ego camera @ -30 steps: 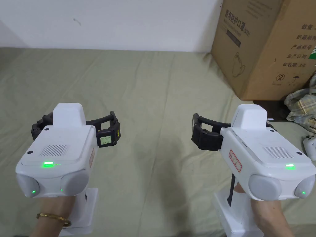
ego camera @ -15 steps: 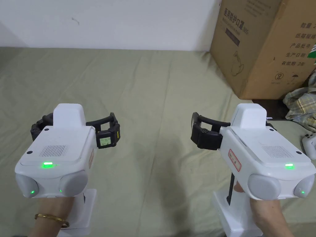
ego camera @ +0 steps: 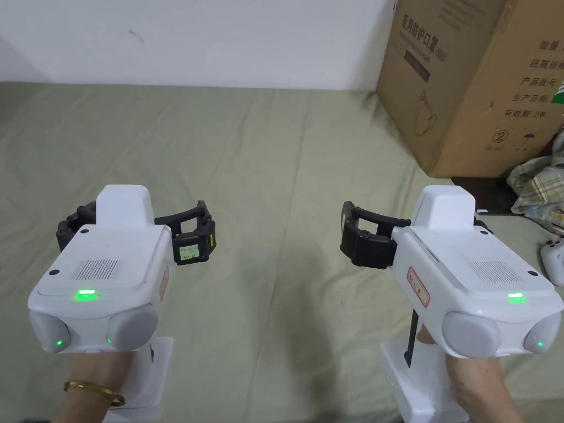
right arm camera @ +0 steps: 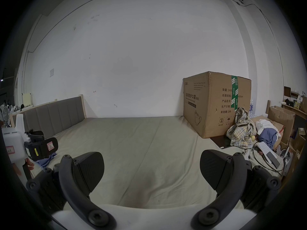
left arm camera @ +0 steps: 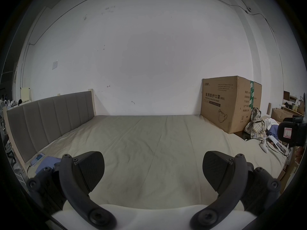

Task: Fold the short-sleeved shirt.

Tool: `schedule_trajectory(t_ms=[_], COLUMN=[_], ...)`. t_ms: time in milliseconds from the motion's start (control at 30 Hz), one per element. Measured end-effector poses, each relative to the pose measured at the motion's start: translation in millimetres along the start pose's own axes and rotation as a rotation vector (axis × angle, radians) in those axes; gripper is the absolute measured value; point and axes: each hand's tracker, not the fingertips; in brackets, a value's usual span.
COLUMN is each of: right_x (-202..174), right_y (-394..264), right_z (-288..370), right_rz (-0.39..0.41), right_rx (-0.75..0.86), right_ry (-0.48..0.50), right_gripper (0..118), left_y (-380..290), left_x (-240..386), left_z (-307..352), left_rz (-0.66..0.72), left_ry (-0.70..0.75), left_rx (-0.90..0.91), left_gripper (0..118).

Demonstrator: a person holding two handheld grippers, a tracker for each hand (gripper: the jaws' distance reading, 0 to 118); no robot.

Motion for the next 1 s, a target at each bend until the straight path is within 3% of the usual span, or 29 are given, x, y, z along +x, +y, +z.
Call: schedule_trajectory(t_ms=[667,733,833,933,1000], right_x=[-0.8,-0.6,1.2,0.7,-1.5], right_y=[3.0,6.4,9.5,-6.5,-26.6], right_z=[-3.9,-10.6,-30.5,-43.1,-43.3], right_rz=[0.009,-0.023,-0.085,-0.106,-0.165], right_rx=[-0.021,-0.129,-0.446,-0.746,-0.733], right_ry=[-0.015,-0.057,-0.133,-0.048,-0.024], right_gripper=[116,116,113,113,113], left_y=[1.6,1.7,-3.6,-24.4,-39.1], left_x=[-0.3,0.1,4.4,8.4,12.1], left_z=[1.6,1.7,-1.4,-1.7,-1.7], left_rz=[0.003,0.007,0.015,0.051,0.066], left_ry=[-0.004,-0.006,0.001,-0.029,-0.012], left_rx=[0.011,0.000,-0.116,-0.223,-0.307], left_gripper=[118,118,118,118,118])
